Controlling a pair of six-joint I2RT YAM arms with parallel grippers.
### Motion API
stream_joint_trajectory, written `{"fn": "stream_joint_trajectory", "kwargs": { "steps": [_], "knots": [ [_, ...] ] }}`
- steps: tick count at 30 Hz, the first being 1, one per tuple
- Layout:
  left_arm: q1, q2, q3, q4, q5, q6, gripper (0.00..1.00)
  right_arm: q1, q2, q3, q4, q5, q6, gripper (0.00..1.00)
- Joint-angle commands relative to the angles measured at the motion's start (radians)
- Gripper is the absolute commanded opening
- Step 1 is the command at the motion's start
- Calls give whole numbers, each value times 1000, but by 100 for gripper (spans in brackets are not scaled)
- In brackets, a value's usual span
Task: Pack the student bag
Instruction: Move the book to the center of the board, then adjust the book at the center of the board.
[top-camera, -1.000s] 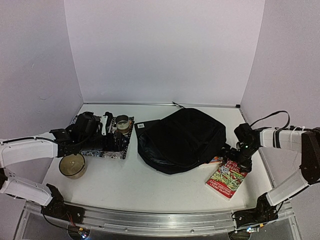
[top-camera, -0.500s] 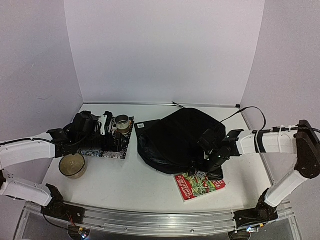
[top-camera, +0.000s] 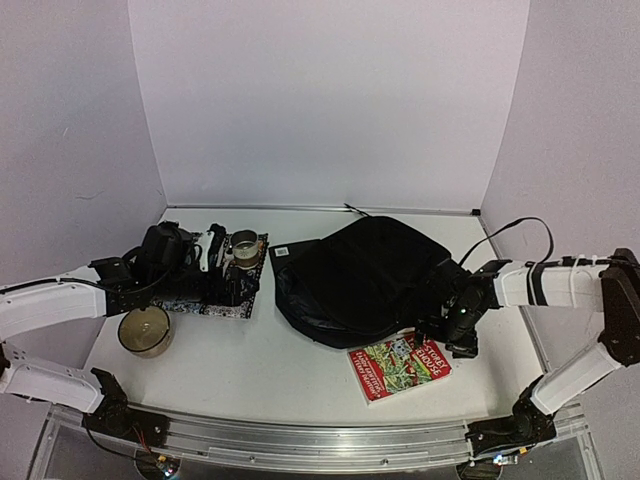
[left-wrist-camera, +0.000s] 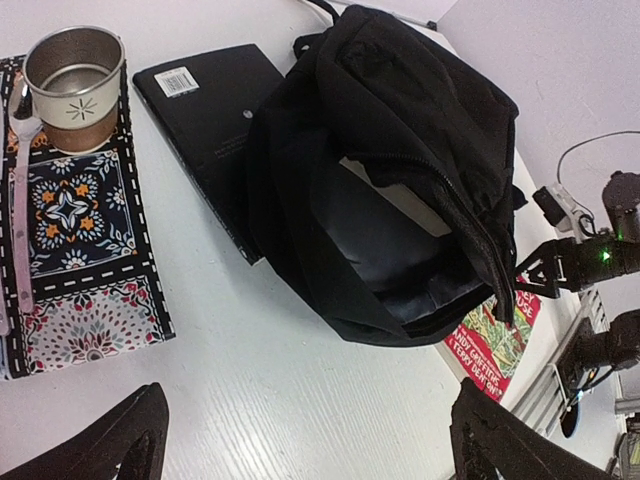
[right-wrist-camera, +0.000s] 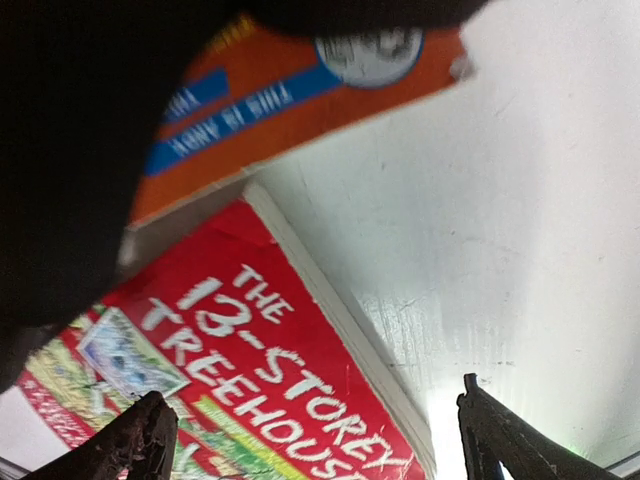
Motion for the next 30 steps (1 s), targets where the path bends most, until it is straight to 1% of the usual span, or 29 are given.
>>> {"fn": "stream_joint_trajectory", "kwargs": {
  "steps": [1,3,5,10,14,17,19,23,28,30],
  "knots": [
    [5,0,15,-47,91,34,99,28,65,-43,74,-98,-23,94],
    [5,6,13,-73,131,50,99,89,110,-19,131,-138,-1,92],
    [5,13,7,-95,177,61,99,157,177,42,166,-171,20,91],
    [3,32,-20,-137,288,75,99,292,342,274,215,-178,63,91],
    [0,46,-44,-162,331,81,99,354,448,456,228,-150,21,91],
    [-2,60,-51,-165,359,82,99,376,475,544,218,-131,-27,92],
    [-6,71,-50,-165,366,83,98,380,453,538,207,-104,-40,92],
    [-9,127,-39,-165,360,94,96,380,374,460,180,-46,-55,92],
    [-30,243,-7,-152,353,96,93,392,275,335,187,-11,26,92],
    [-40,273,11,-139,345,91,91,403,253,285,216,-13,77,92]
  ]
}}
